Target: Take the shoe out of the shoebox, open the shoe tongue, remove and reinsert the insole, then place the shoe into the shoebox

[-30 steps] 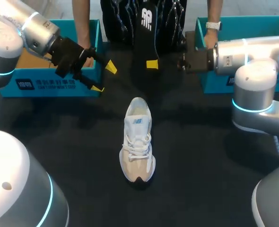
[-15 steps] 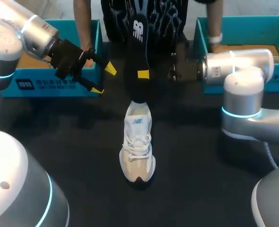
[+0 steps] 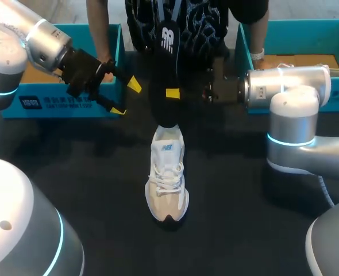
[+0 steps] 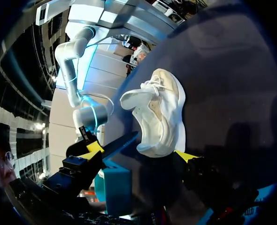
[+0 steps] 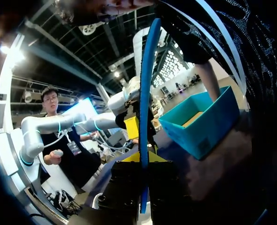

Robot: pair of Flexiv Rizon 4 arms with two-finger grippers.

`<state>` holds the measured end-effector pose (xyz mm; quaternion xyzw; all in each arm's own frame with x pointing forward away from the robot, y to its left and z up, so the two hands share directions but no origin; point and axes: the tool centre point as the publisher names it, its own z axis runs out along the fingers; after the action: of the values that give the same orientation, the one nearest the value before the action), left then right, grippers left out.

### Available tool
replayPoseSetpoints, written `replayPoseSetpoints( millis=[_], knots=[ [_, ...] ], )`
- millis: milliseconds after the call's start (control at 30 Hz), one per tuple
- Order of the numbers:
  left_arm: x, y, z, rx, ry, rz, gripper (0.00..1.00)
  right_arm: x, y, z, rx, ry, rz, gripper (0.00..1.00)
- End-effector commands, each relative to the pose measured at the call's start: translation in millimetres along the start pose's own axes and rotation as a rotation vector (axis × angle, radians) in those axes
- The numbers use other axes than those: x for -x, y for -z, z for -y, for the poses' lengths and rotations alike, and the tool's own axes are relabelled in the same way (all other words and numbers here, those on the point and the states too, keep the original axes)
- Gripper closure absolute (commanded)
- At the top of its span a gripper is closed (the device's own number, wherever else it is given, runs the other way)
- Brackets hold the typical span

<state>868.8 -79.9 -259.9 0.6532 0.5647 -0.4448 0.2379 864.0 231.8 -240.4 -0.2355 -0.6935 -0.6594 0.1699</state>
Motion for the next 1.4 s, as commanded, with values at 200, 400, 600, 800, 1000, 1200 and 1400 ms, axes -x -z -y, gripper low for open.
replayPoseSetpoints(
  millis=[200,400,600,800,1000,1200,1400],
  knots=[
    [0.8,-1,5,0.002,0.002,-0.005,0.00,4.5,-12,19.6,-0.029,0.068,-0.011,1.00],
    [-1.4,-1,9,0.005,0.013,-0.004,0.00,7.8,-10,33.7,-0.034,0.074,0.005,1.00],
    [-4.0,-1,10,0.005,0.020,-0.005,0.00,12.1,-3,47.1,-0.045,0.054,0.019,1.00],
    [-6.3,0,9,0.024,0.050,-0.003,0.00,14.4,0,55.7,-0.059,0.037,0.027,1.00],
    [-6.1,-2,5,0.051,0.041,0.018,0.00,15.0,0,61.2,-0.068,0.037,0.035,1.00],
    [-6.1,-6,-2,0.055,0.046,0.030,0.00,14.5,0,63.3,-0.074,0.030,0.040,1.00],
    [-1.6,-12,-8,0.043,0.036,0.035,0.00,13.5,-2,66.1,-0.080,0.024,0.043,1.00]
  ],
)
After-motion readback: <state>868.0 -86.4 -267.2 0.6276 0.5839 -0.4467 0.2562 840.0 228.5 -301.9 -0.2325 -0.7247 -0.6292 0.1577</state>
